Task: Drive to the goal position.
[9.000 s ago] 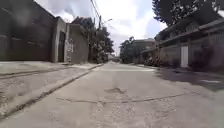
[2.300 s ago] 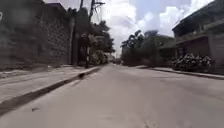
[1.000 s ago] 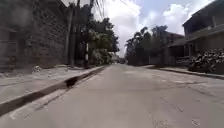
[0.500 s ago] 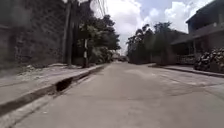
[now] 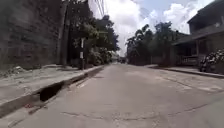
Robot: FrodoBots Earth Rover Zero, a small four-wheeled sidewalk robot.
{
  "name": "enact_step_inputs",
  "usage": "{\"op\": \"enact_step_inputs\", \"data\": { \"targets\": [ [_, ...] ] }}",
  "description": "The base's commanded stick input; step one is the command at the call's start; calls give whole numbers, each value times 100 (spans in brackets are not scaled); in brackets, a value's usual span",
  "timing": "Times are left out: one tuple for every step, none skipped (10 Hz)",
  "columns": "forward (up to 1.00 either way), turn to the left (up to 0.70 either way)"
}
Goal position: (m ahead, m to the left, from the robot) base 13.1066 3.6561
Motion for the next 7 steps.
{"op": "enact_step_inputs", "data": {
  "targets": [
    [100,-34],
    [100,-35],
    [100,-19],
    [100,0],
    [100,0],
    [100,0],
    [100,0]
  ]
}}
